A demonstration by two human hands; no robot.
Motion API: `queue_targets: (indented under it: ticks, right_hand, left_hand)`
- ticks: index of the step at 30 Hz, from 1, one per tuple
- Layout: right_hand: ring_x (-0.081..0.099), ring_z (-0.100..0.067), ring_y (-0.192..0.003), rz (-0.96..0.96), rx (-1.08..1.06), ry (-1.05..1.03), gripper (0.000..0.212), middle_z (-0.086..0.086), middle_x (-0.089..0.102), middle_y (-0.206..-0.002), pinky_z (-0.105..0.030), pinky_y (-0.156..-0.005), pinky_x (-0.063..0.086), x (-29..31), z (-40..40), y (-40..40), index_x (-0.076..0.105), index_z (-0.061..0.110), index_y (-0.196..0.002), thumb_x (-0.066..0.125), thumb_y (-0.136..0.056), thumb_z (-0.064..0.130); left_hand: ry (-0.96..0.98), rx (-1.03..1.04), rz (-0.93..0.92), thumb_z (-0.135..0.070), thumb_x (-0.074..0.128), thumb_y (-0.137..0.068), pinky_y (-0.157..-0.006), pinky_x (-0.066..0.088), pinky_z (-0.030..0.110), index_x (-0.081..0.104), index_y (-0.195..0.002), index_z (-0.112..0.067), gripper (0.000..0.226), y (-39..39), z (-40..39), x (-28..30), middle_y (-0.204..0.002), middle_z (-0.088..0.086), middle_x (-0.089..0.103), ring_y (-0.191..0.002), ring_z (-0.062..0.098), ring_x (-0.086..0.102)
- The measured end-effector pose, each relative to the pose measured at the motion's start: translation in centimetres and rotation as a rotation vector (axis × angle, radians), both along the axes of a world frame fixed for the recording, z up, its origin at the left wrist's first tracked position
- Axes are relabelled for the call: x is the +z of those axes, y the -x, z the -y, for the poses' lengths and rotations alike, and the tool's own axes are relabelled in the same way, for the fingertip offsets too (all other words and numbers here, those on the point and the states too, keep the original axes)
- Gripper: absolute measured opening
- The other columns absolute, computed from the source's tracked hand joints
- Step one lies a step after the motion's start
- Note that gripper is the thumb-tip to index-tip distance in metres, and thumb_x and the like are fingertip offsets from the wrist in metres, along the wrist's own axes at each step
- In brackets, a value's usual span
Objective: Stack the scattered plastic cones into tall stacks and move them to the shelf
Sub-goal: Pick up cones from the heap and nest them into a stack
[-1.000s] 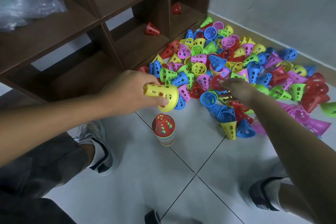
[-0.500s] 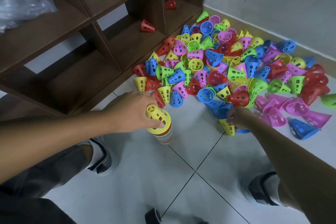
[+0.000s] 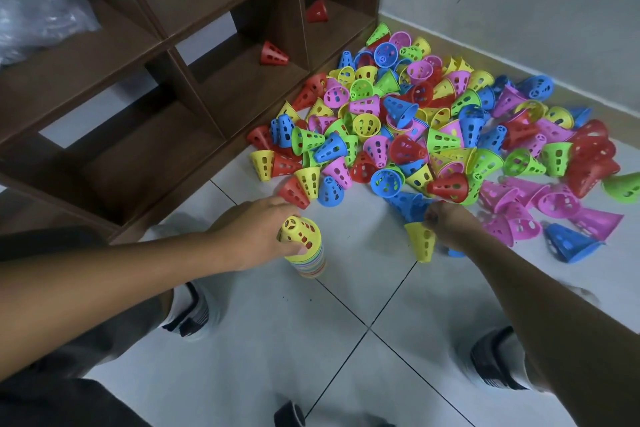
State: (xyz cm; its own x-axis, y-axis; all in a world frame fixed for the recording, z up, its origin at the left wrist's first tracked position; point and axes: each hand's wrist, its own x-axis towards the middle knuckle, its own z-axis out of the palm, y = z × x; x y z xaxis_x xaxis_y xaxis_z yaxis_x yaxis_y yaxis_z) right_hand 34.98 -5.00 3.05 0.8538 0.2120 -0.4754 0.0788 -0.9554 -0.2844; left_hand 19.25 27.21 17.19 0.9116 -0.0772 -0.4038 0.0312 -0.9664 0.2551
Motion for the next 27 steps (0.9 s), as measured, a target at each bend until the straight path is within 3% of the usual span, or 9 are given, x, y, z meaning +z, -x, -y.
queue_targets:
  ticks: [2, 5, 9, 13, 16, 23, 27]
  right_hand:
    - [0.062, -0.026, -0.079, -0.026, -0.014, -0.107, 0.008, -0.010, 0.067, -0.091, -0.034, -0.065, 0.053, 0.9, -1.1, -0.6, 0.063, 0.014, -0.092, 0.060, -0.097, 0.020]
    - [0.060, -0.019, -0.063, -0.154, -0.089, -0.389, 0.008, -0.008, 0.062, -0.081, -0.017, -0.045, 0.046, 2.9, -3.2, -1.1, 0.064, 0.007, -0.098, 0.061, -0.098, 0.014]
    - [0.065, -0.017, -0.066, -0.265, -0.068, -0.554, 0.013, -0.008, 0.064, -0.084, -0.019, -0.057, 0.055, 5.8, -6.4, -1.5, 0.064, 0.015, -0.090, 0.054, -0.098, 0.010]
    - [0.065, -0.016, -0.070, -0.400, -0.073, -0.826, 0.008, -0.006, 0.063, -0.082, -0.020, -0.063, 0.054, 8.2, -8.6, -1.0, 0.063, 0.014, -0.097, 0.056, -0.101, 0.015]
    - [0.066, -0.017, -0.077, -0.536, -0.055, -0.959, 0.008, -0.003, 0.067, -0.084, -0.029, -0.074, 0.053, 9.6, -9.8, -0.7, 0.064, 0.018, -0.096, 0.058, -0.101, 0.018]
    - [0.068, -0.015, -0.076, -0.706, 0.080, -1.087, 0.006, -0.001, 0.069, -0.080, -0.026, -0.073, 0.056, 13.2, -11.9, 0.3, 0.067, 0.017, -0.090, 0.065, -0.090, 0.023]
    - [0.069, -0.017, -0.079, -0.708, 0.122, -1.078, 0.009, -0.005, 0.071, -0.085, -0.028, -0.076, 0.057, 14.0, -12.2, 0.5, 0.068, 0.013, -0.095, 0.059, -0.098, 0.015]
  left_hand:
    - [0.008, 0.007, -0.034, -0.063, 0.068, -0.084, -0.083, 0.053, 0.037, 0.054, -0.129, -0.031, 0.058, -0.1, 0.2, 0.0, -0.114, -0.015, 0.050, -0.100, 0.013, 0.058]
    - [-0.008, 0.007, -0.073, -0.067, 0.065, -0.083, -0.090, 0.051, 0.040, 0.051, -0.133, -0.031, 0.064, -0.4, 0.3, 0.1, -0.129, -0.011, 0.048, -0.106, 0.013, 0.055]
    - [0.046, 0.044, -0.059, -0.075, 0.065, -0.077, -0.102, 0.047, 0.046, 0.038, -0.145, -0.030, 0.086, -1.0, 0.2, 0.7, -0.144, -0.008, 0.036, -0.130, 0.015, 0.046]
    - [0.122, 0.084, 0.010, -0.092, 0.050, -0.062, -0.114, 0.038, 0.048, 0.013, -0.157, -0.033, 0.118, -1.7, 0.0, 1.5, -0.159, -0.008, 0.022, -0.147, 0.014, 0.030]
    - [0.205, 0.085, 0.083, -0.088, 0.053, -0.065, -0.119, 0.032, 0.046, 0.003, -0.159, -0.036, 0.119, -2.1, -0.3, 2.0, -0.163, -0.010, 0.017, -0.150, 0.011, 0.021]
    - [0.295, 0.022, 0.355, -0.058, 0.072, -0.083, -0.113, 0.031, 0.031, 0.023, -0.157, -0.036, 0.091, -2.6, 0.0, 3.4, -0.154, -0.014, 0.032, -0.143, 0.009, 0.030]
    - [0.322, 0.033, 0.421, -0.063, 0.064, -0.079, -0.105, 0.044, 0.042, 0.046, -0.140, -0.033, 0.070, -2.5, 0.2, 4.0, -0.134, -0.016, 0.048, -0.127, 0.010, 0.046]
